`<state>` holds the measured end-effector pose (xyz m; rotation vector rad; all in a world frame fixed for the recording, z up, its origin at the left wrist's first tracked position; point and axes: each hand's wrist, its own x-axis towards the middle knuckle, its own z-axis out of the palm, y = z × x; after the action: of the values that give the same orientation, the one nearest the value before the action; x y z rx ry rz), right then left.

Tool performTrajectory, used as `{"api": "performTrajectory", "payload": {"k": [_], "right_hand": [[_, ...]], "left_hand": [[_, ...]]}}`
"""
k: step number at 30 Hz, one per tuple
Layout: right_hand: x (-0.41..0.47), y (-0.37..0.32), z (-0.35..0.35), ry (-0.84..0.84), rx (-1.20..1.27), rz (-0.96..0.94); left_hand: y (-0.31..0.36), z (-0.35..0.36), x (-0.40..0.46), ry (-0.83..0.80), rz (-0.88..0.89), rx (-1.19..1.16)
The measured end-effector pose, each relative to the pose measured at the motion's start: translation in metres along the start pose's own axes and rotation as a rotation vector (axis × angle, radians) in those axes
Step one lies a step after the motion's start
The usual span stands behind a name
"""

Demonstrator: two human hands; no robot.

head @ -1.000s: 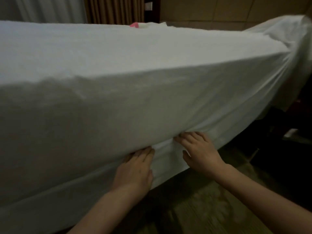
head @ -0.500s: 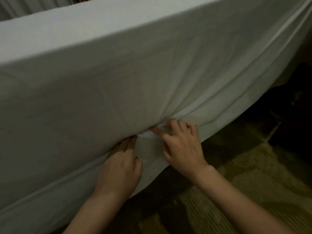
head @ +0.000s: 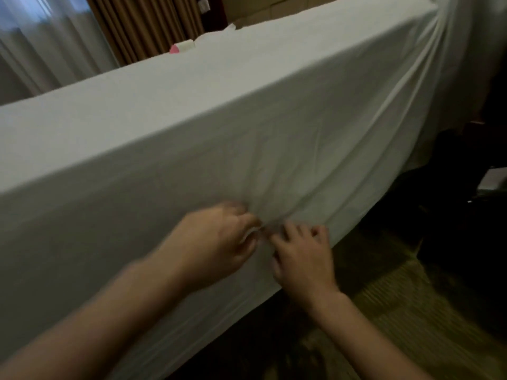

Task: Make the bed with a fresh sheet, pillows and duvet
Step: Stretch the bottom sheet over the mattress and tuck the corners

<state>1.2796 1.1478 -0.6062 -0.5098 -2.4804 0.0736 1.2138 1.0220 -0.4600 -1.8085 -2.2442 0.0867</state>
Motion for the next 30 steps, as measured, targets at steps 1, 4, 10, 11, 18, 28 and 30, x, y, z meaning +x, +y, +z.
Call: {"api": "performTrajectory", "payload": {"k": [1,4,10,11,18,28,30], "right_hand": [[0.001,0.011,0.0,-0.029,-0.012,0.043],[0.005,0.027,0.002,-0.135,-0.051,0.062],[0.029,0.032,0.002,-0.117,0.015,-0.012],[0.028,0.037,0.004,-0.082,0.01,-0.056],[0.016,0.086,0.003,-0.041,-0.129,0.075],[0.04,0.114,0.008,-0.066,-0.276,0.147],[0.042,0.114,0.008,-0.172,-0.279,0.194]], "left_hand": [[-0.005,-0.019,0.012,0.0,0.16,0.047],[-0.027,-0.058,0.05,0.057,0.315,0.26],[-0.043,-0.089,0.105,-0.008,0.074,0.173],[-0.045,-0.088,0.112,-0.046,0.069,0.144],[-0.046,-0.083,0.191,-0.104,0.12,-0.032],[-0.031,-0.077,0.302,-0.069,0.22,-0.1],[-0.027,-0.079,0.323,-0.096,0.228,-0.126]]}}
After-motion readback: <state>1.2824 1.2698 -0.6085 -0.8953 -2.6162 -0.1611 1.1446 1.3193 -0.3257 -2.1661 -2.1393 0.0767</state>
